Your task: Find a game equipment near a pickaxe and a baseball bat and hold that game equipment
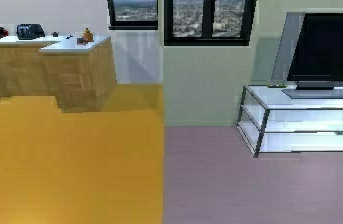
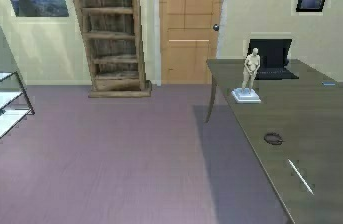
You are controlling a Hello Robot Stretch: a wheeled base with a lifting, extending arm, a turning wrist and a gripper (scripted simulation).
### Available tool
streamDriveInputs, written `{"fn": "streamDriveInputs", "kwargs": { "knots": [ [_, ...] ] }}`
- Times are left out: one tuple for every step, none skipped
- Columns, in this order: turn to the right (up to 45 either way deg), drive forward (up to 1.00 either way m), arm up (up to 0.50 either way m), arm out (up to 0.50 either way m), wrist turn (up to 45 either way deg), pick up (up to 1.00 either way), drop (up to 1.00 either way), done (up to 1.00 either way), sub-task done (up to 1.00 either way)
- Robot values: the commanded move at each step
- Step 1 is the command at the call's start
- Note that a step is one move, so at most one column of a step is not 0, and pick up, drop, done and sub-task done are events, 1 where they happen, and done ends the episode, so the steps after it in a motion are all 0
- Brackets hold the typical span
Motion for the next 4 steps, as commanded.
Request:
{"fn": "streamDriveInputs", "kwargs": {
  "knots": [
    [33.0, 0.00, 0.00, 0.00, 0.0, 0.00, 0.00, 0.00, 0.00],
    [0.0, 0.15, 0.00, 0.00, 0.0, 0.00, 0.00, 0.00, 0.00],
    [45.0, 0.00, 0.00, 0.00, 0.0, 0.00, 0.00, 0.00, 0.00],
    [9.0, 0.00, 0.00, 0.00, 0.0, 0.00, 0.00, 0.00, 0.00]
  ]
}}
